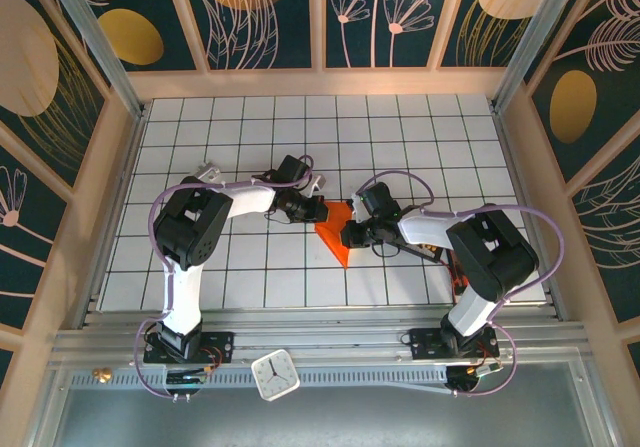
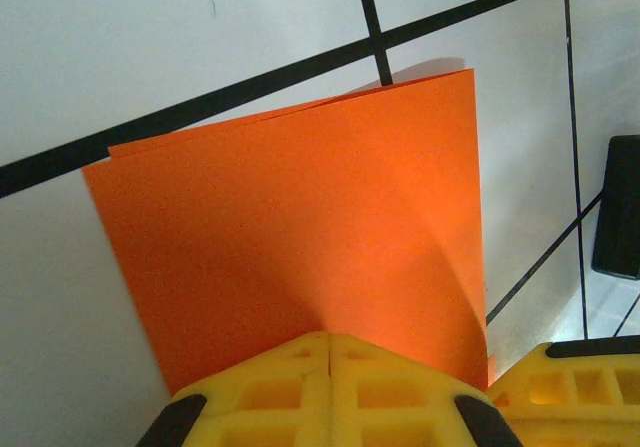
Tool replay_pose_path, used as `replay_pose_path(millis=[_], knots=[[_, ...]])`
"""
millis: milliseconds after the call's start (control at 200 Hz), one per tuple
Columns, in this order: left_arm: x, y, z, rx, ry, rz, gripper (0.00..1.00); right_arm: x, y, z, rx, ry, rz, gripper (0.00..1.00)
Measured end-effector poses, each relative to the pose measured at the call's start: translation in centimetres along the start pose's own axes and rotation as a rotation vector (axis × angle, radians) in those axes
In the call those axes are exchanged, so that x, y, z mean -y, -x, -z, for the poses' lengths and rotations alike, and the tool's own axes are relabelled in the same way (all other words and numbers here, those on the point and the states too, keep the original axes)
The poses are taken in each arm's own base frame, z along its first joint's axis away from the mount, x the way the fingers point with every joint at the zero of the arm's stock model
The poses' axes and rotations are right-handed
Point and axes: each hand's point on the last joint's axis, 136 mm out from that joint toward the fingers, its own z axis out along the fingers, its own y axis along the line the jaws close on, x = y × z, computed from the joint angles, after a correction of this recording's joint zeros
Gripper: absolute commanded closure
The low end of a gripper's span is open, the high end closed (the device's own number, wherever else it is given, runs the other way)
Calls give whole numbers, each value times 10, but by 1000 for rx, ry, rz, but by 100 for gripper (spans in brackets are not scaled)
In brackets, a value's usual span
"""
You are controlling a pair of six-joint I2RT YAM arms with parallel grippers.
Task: Fold a paper plane with a square sheet of paper (pick it up from the middle)
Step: Third fold the triangle at the center of the table.
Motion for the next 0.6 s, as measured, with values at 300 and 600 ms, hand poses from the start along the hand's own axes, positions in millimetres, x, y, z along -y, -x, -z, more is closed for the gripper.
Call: replay_pose_path(millis=[300, 600], knots=[[0, 0, 0, 0, 0, 0, 99, 0, 0, 0, 0, -2, 0, 99], [1, 1, 1, -1, 1, 1, 96, 0, 0, 0, 0, -3, 0, 100]])
